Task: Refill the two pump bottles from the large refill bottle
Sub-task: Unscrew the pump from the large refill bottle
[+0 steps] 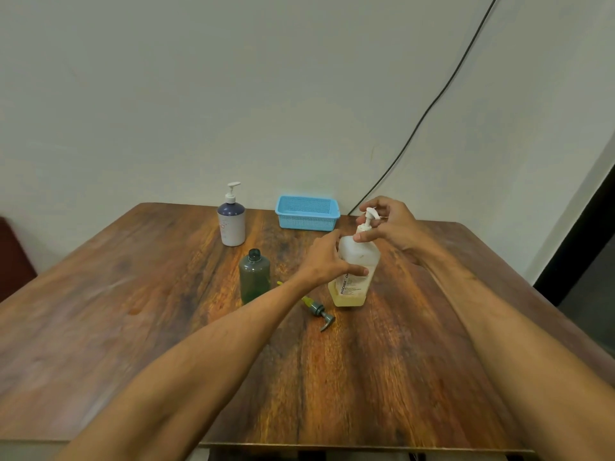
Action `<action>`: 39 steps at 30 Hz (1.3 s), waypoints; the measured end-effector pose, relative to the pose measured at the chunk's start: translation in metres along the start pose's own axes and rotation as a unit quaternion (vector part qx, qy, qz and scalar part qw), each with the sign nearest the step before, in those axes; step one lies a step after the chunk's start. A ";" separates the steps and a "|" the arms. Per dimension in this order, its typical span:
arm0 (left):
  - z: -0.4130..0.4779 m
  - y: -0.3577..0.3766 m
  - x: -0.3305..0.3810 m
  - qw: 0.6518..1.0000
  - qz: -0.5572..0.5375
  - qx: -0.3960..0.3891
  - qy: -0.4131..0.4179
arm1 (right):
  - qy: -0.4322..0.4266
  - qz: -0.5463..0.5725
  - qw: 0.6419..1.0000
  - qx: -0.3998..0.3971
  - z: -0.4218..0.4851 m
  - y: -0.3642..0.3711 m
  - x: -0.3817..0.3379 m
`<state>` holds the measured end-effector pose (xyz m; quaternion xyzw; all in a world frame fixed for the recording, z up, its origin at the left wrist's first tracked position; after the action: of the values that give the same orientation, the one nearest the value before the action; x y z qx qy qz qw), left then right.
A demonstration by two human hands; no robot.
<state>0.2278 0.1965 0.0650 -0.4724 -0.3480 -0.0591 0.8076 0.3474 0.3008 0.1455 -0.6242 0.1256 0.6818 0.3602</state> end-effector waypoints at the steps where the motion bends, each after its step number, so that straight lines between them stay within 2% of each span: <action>1: -0.002 0.000 0.000 1.000 0.000 -0.001 0.001 | 0.002 -0.025 1.000 0.010 -0.002 0.002 0.002; 4: -0.007 -0.002 0.000 1.000 -0.009 -0.001 0.002 | -0.009 -0.063 0.997 0.042 -0.009 0.007 0.008; 13: -0.012 -0.001 -0.004 1.000 0.012 -0.013 -0.009 | 0.003 0.012 0.998 0.054 -0.008 0.001 0.000; 27: -0.008 0.010 -0.010 0.999 0.015 -0.010 -0.033 | -0.083 0.030 0.992 0.091 -0.005 -0.028 -0.030; 39: -0.011 0.008 -0.008 0.999 -0.012 -0.017 -0.026 | -0.139 0.092 0.977 0.131 -0.006 -0.046 -0.064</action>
<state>0.2313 0.1899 0.0511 -0.4833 -0.3733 -0.0622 0.7894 0.3792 0.3080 0.2178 -0.4565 0.2195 0.7699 0.3882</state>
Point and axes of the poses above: each hand's wrist, its own z-axis towards the middle knuckle, its own y-axis out of the palm, x = y × z, the point moved 4 cm from there along z, towards the middle knuckle, and after that the axes turned 13 degrees about z, right-handed, at the moved point
